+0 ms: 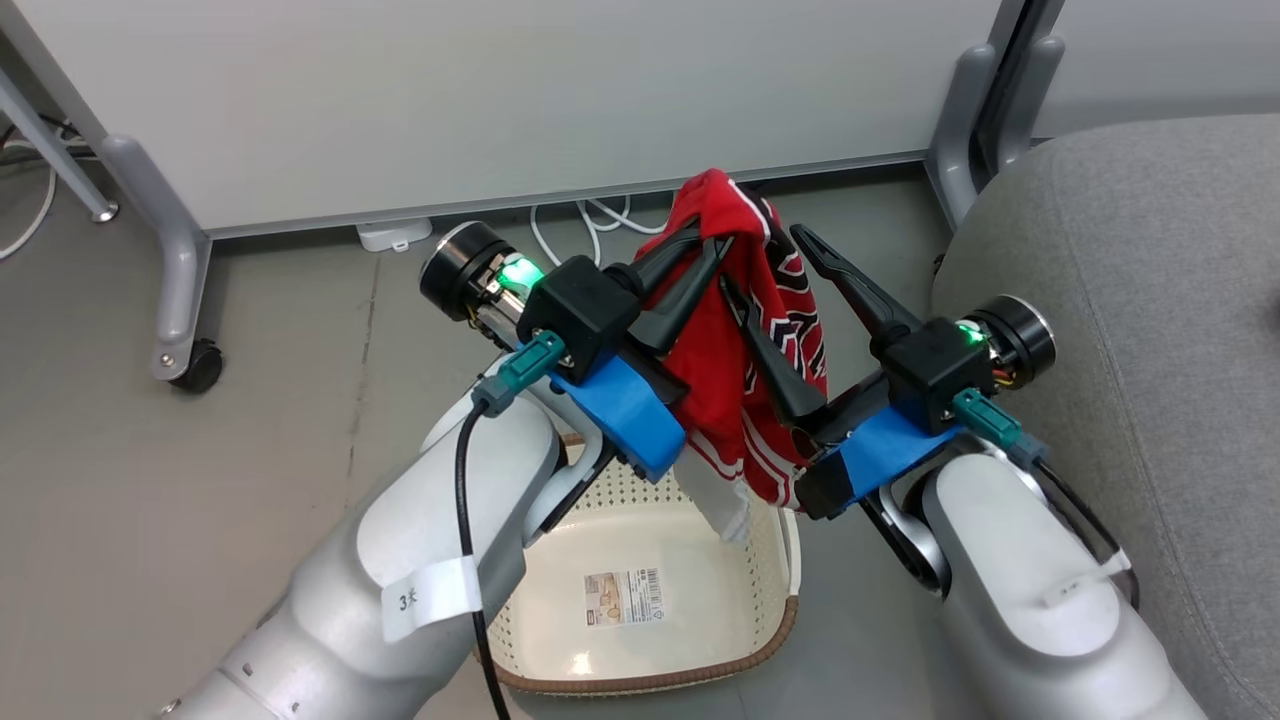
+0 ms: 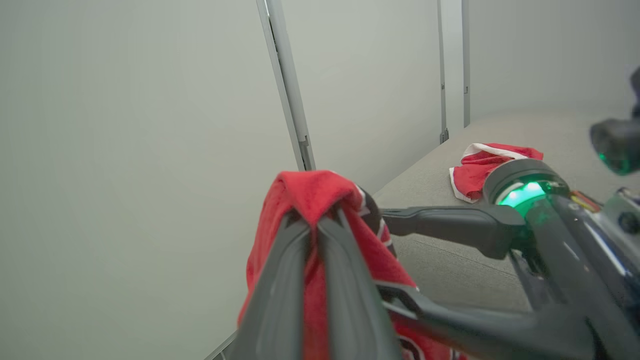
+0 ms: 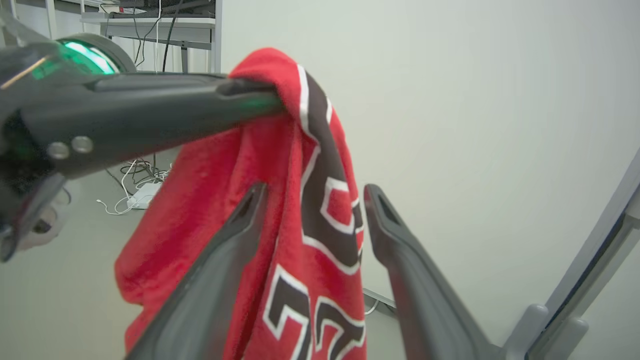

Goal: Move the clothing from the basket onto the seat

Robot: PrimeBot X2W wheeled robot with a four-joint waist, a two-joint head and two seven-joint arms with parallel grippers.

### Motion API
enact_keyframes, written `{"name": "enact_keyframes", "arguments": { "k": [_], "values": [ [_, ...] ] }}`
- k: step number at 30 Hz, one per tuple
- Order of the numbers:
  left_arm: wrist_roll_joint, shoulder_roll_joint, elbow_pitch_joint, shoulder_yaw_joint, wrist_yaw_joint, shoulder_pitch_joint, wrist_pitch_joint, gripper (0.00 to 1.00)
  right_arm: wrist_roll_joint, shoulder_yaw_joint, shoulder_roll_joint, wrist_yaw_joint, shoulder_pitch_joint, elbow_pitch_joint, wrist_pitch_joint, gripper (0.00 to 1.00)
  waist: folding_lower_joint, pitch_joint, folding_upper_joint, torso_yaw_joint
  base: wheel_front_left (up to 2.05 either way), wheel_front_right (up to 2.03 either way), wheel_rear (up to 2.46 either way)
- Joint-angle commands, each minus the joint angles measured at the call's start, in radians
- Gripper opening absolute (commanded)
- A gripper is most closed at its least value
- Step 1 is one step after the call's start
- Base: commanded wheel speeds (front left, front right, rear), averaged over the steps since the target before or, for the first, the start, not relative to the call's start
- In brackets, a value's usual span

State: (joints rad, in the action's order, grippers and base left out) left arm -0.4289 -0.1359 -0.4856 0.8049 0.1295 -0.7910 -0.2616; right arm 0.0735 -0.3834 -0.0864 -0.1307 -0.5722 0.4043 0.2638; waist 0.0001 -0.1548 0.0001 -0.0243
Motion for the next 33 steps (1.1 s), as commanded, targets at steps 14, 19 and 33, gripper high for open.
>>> {"name": "enact_keyframes", "arguments": {
  "k": [14, 19, 33],
  "values": [
    [0.008, 0.000, 0.039, 0.024, 0.001, -0.021, -0.005, 0.00, 0.027, -0.026, 0.013, 0.000, -0.076, 0.179, 0.001, 0.00, -0.0001, -0.024, -0.0001, -0.020, 0.00, 0.00, 0.00],
    [0.010, -0.003, 0.035, 0.021, 0.001, -0.018, -0.005, 0.00, 0.035, -0.022, 0.015, 0.000, -0.071, 0.169, 0.001, 0.00, -0.0001, -0.022, -0.0001, -0.016, 0.00, 0.00, 0.00],
    [0.025, 0.000, 0.007, 0.007, 0.001, 0.011, -0.005, 1.00, 0.044, 0.024, 0.020, 0.000, -0.035, 0.120, 0.001, 0.00, -0.0001, -0.025, -0.0001, -0.004, 0.00, 0.00, 0.00]
  ]
}}
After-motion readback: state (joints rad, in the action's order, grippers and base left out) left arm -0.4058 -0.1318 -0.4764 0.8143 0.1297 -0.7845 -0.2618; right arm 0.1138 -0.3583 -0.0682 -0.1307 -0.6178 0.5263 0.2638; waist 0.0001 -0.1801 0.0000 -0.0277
